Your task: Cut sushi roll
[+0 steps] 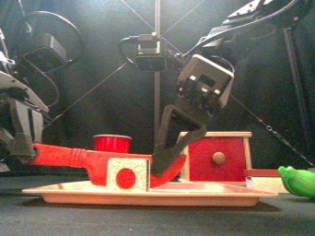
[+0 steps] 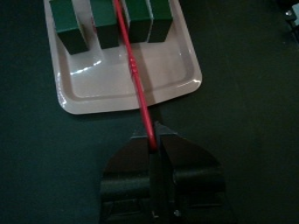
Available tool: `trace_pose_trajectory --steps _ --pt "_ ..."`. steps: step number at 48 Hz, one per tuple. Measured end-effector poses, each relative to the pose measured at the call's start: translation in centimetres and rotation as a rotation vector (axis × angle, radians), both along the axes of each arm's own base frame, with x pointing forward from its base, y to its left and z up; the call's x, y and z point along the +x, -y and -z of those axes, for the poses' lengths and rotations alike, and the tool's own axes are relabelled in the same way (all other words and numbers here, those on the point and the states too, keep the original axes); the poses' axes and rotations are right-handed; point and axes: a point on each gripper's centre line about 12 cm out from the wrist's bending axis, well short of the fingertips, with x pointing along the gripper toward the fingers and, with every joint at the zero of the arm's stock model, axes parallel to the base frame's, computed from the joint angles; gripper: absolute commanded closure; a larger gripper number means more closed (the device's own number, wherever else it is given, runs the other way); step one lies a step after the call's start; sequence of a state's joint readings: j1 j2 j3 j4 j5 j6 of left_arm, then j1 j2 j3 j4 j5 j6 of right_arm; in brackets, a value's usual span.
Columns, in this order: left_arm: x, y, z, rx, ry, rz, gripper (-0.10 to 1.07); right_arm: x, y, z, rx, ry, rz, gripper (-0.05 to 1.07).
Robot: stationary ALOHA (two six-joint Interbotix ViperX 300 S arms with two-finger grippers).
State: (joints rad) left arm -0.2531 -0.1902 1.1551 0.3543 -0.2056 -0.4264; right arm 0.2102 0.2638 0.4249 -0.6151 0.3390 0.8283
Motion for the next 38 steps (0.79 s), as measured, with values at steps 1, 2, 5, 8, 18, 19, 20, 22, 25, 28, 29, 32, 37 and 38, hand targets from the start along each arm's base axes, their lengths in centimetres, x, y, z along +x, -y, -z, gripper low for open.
trace_pose_trajectory --steps 1,2,5,8,18,19,20,22,25,28,29,32,37,38 --pt "0.0 0.0 0.1 -0.003 -0.004 -0.005 0.65 0.0 0.0 0.1 -0.001 -0.003 0.000 0.61" --pt "0.0 0.0 0.1 -0.004 -0.006 -0.008 0.65 0.0 0.0 0.2 0.000 -0.005 0.001 0.61" --pt "0.1 0.0 0.5 -0.010 -0.021 -0.022 0.65 0.0 0.0 0.3 0.002 -0.006 0.001 0.61" --pt "0.1 0.0 0.8 -0.012 -0.035 -0.029 0.65 0.1 0.0 0.4 0.002 -0.007 0.001 0.61" --pt "0.6 0.2 1.5 -0.007 -0.060 -0.029 0.65 0.2 -0.1 0.4 0.005 -0.006 0.003 0.61" --pt "0.7 0.2 1.4 -0.007 -0.059 -0.028 0.65 0.2 -0.1 0.5 0.004 -0.008 0.003 0.61" --pt "0.7 0.2 1.5 -0.006 -0.059 -0.026 0.65 0.1 -0.1 0.5 0.004 -0.009 0.003 0.61" --pt "0.7 0.3 1.5 -0.006 -0.060 -0.026 0.65 0.1 -0.1 0.5 0.004 -0.008 0.003 0.61" --pt "0.7 0.3 1.4 -0.005 -0.057 -0.024 0.65 0.1 -0.1 0.5 0.003 -0.008 0.001 0.61" --pt "0.7 0.3 1.4 -0.005 -0.055 -0.022 0.65 0.1 -0.1 0.5 0.005 -0.008 0.002 0.61" --pt "0.7 0.4 1.3 -0.005 -0.054 -0.019 0.65 0.1 -0.1 0.5 0.005 -0.008 0.002 0.61" --pt "0.7 0.5 1.1 -0.006 -0.047 -0.013 0.65 0.1 -0.1 0.5 0.003 -0.011 0.003 0.61" --pt "0.6 0.6 0.8 -0.006 -0.039 -0.009 0.65 0.1 -0.1 0.4 0.000 -0.011 0.002 0.61" --pt "0.6 0.6 0.7 -0.006 -0.037 -0.010 0.65 0.1 -0.1 0.5 0.000 -0.013 0.005 0.61"
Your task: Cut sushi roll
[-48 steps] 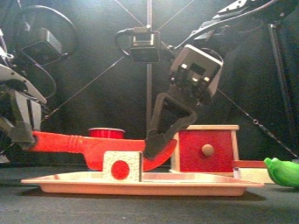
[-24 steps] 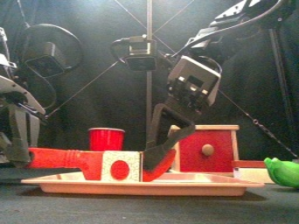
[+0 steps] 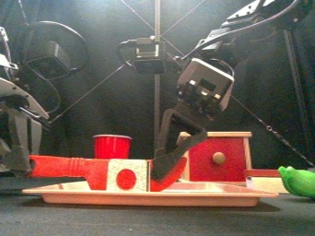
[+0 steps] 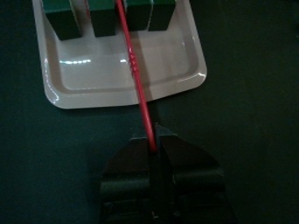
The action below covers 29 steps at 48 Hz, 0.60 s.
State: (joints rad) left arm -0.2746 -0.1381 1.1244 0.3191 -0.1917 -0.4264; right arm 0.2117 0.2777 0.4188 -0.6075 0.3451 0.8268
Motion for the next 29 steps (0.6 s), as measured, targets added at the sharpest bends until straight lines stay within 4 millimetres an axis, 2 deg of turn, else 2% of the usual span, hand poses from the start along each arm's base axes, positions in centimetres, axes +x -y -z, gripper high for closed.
trace_pose_trajectory --steps 9,19,29 --pt "0.0 0.0 -1.5 -0.009 0.046 -0.002 0.65 -0.1 0.0 -0.4 -0.006 0.003 0.000 0.61" --pt "0.0 0.0 -3.7 -0.032 0.127 -0.003 0.65 -0.2 0.1 -2.0 -0.007 0.034 0.002 0.61" --pt "-0.1 0.0 -4.5 -0.038 0.156 0.001 0.65 -0.3 0.1 -3.5 -0.023 0.064 -0.013 0.61"
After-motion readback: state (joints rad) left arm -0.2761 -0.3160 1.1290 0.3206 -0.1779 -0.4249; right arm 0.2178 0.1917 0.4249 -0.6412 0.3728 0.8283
